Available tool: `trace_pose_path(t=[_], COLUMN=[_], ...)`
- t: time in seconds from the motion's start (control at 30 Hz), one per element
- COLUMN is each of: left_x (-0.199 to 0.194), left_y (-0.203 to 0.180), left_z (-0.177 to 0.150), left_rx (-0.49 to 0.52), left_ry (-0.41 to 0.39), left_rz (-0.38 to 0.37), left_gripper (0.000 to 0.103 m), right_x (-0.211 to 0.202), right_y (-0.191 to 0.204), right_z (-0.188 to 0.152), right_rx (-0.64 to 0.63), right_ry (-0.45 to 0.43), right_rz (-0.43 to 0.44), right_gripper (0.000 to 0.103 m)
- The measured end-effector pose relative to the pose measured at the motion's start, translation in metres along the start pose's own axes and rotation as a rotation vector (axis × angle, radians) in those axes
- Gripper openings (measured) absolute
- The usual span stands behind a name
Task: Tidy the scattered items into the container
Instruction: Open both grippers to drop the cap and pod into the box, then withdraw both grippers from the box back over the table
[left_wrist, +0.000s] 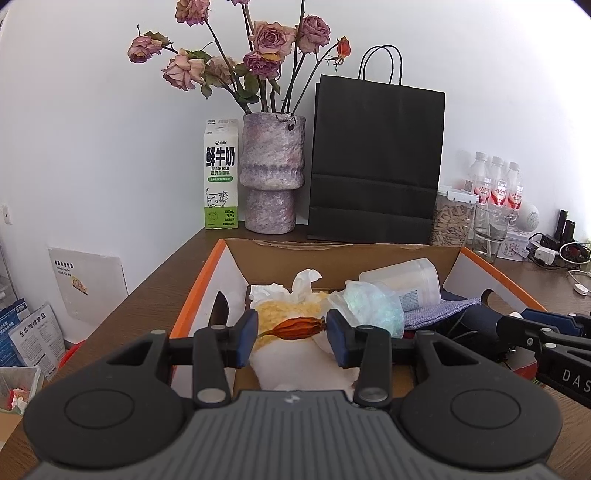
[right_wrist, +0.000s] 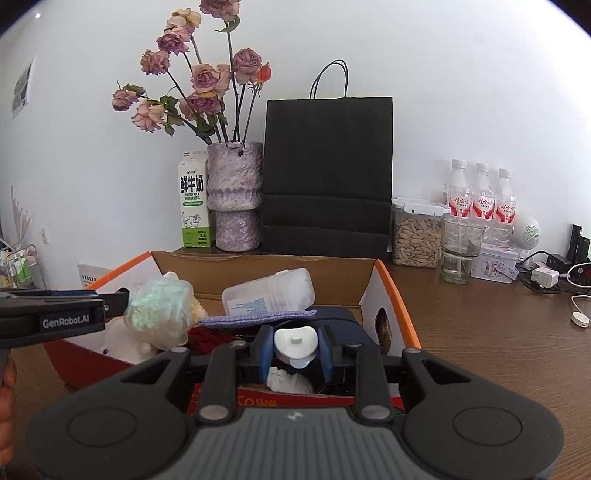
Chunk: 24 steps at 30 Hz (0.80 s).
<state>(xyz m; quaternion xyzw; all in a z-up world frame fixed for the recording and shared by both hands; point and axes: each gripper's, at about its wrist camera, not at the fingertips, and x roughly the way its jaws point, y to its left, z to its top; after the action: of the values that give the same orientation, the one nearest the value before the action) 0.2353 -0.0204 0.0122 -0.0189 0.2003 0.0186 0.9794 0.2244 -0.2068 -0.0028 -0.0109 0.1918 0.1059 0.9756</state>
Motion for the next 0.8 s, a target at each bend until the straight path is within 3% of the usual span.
trace_pose_path(t=[0.03,0.07,0.1,0.17,0.8], left_x=[-0.002,-0.003,-0.005,-0.01,-0.021], left_y=[-0.001,-0.002,-0.003,-0.005,-0.001], left_z=[0.0,0.0,0.0,0.0,-0.003], left_rx=[0.006,0.013,0.019,0.029,0.005], left_ry=[-0.006,-0.016,-0.029,-0.059,-0.089], left_rz=[0.005,0.012,0.019,0.022,0.007], left_gripper=[0.064,0.086,0.093,0.098,0.102], right_x=[-0.001,-0.002,-0.004,-0.008,-0.019], right_y=[0.0,0.0,0.0,0.001,0.002], right_z=[0.0,-0.001,-0.001,-0.002,-0.006], right_rx=[-0.002,-0.001,0.0,-0.01,-0.005], right_ry=[-0.003,-0.008,-0.019,-0.046,-0.071], right_rz=[0.003,0.005,0.003,0.004,-0.022], right_gripper=[0.03,0.049,0.073,0.088,0.091])
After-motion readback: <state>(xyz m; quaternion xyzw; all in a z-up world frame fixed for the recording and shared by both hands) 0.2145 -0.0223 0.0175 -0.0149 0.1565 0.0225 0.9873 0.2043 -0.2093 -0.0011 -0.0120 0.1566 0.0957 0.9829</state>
